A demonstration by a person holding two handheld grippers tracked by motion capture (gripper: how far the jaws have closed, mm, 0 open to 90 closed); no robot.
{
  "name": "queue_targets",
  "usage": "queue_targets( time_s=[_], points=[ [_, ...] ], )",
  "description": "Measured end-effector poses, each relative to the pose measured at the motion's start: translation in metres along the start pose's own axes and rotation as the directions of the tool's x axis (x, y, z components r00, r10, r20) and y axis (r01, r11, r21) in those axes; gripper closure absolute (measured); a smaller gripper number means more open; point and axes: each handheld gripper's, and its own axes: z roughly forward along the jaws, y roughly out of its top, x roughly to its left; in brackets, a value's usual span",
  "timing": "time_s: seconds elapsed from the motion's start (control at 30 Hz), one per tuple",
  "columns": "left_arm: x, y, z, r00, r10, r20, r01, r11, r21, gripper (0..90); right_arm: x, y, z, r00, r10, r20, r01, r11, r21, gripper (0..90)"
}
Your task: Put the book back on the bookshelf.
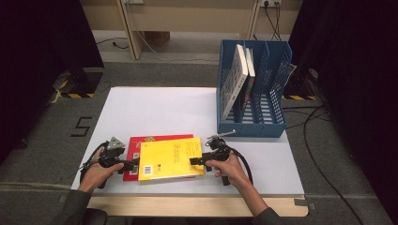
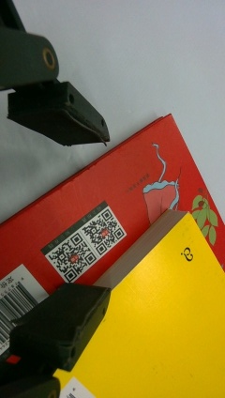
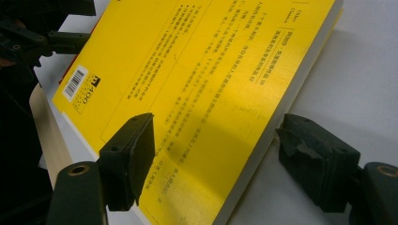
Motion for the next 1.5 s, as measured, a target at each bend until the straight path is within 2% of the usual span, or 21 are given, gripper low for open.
queue_targets(
  time_s=[0.17, 0.23, 0.33, 0.43, 0.53, 0.67, 0.7, 0.8, 0.93, 1.07, 1.13, 1.2, 1.33, 1.43, 1.5],
  points=[
    [-0.002, 0.001, -0.001, 0.9998, 0.002, 0.018, -0.002, 1.0, 0.003, 25.7, 0.0, 0.0, 0.0, 0.9988, 0.049, 0.009, -0.048, 0.999, -0.02, 25.8],
    [-0.003, 0.001, -0.001, 0.9999, 0.008, 0.014, -0.008, 1.0, 0.005, 26.1, 0.001, 0.001, 0.001, 0.9988, 0.047, 0.01, -0.047, 0.999, -0.021, 26.4],
    [-0.004, 0.002, -0.001, 0.9996, 0.012, 0.027, -0.012, 0.9999, 0.002, 31.5, 0.003, 0.001, 0.002, 0.9985, 0.036, 0.042, -0.034, 0.999, -0.032, 27.1],
    [-0.006, 0.003, -0.001, 0.9994, 0.024, 0.023, -0.024, 0.9997, 0.008, 32.7, 0.002, 0.002, -0.001, 0.9964, 0.081, 0.026, -0.079, 0.995, -0.067, 29.7],
    [-0.007, 0.003, -0.001, 0.9992, 0.03, 0.028, -0.03, 0.9995, 0.006, 35.4, 0.0, 0.002, -0.001, 0.9966, 0.082, 0.011, -0.081, 0.994, -0.08, 30.2],
    [-0.009, 0.003, -0.002, 0.9981, 0.046, 0.042, -0.046, 0.9989, 0.001, 44.1, -0.001, 0.004, -0.005, 0.9953, 0.096, -0.006, -0.097, 0.99, -0.105, 32.8],
    [-0.01, 0.003, -0.003, 0.9978, 0.05, 0.045, -0.05, 0.9987, 0.002, 45.9, -0.001, 0.004, -0.006, 0.9967, 0.081, -0.007, -0.082, 0.991, -0.11, 32.9],
    [-0.011, 0.003, -0.003, 0.9974, 0.057, 0.045, -0.057, 0.9984, -0.002, 48.8, -0.001, 0.006, -0.009, 0.9972, 0.073, -0.018, -0.075, 0.989, -0.124, 34.8],
    [-0.011, 0.003, -0.002, 0.9973, 0.06, 0.041, -0.06, 0.9982, -0.006, 48.8, -0.003, 0.01, -0.015, 0.9949, 0.084, -0.055, -0.092, 0.982, -0.163, 38.5],
    [-0.012, 0.002, -0.002, 0.9973, 0.062, 0.04, -0.061, 0.9981, -0.012, 48.8, 0.0, 0.016, -0.022, 0.9945, 0.074, -0.073, -0.087, 0.978, -0.19, 42.8],
    [-0.012, 0.002, -0.002, 0.9972, 0.063, 0.041, -0.062, 0.998, -0.013, 49.0, 0.001, 0.02, -0.025, 0.9956, 0.062, -0.071, -0.074, 0.981, -0.181, 44.3],
    [-0.011, 0.003, -0.001, 0.9971, 0.058, 0.05, -0.057, 0.9982, -0.017, 48.8, 0.004, 0.025, -0.03, 0.998, 0.031, -0.055, -0.039, 0.988, -0.151, 45.5],
    [-0.012, 0.003, -0.001, 0.997, 0.059, 0.05, -0.059, 0.9981, -0.018, 48.6, 0.008, 0.031, -0.032, 0.9994, 0.026, -0.024, -0.029, 0.993, -0.116, 46.0],
    [-0.012, 0.003, 0.0, 0.997, 0.058, 0.052, -0.057, 0.9981, -0.02, 48.6, 0.009, 0.038, -0.034, 0.9987, 0.036, -0.035, -0.04, 0.992, -0.122, 47.4],
    [-0.012, 0.003, 0.0, 0.997, 0.058, 0.052, -0.057, 0.9981, -0.021, 48.6, 0.012, 0.042, -0.037, 0.9992, 0.013, -0.037, -0.018, 0.992, -0.129, 48.8]
  ],
)
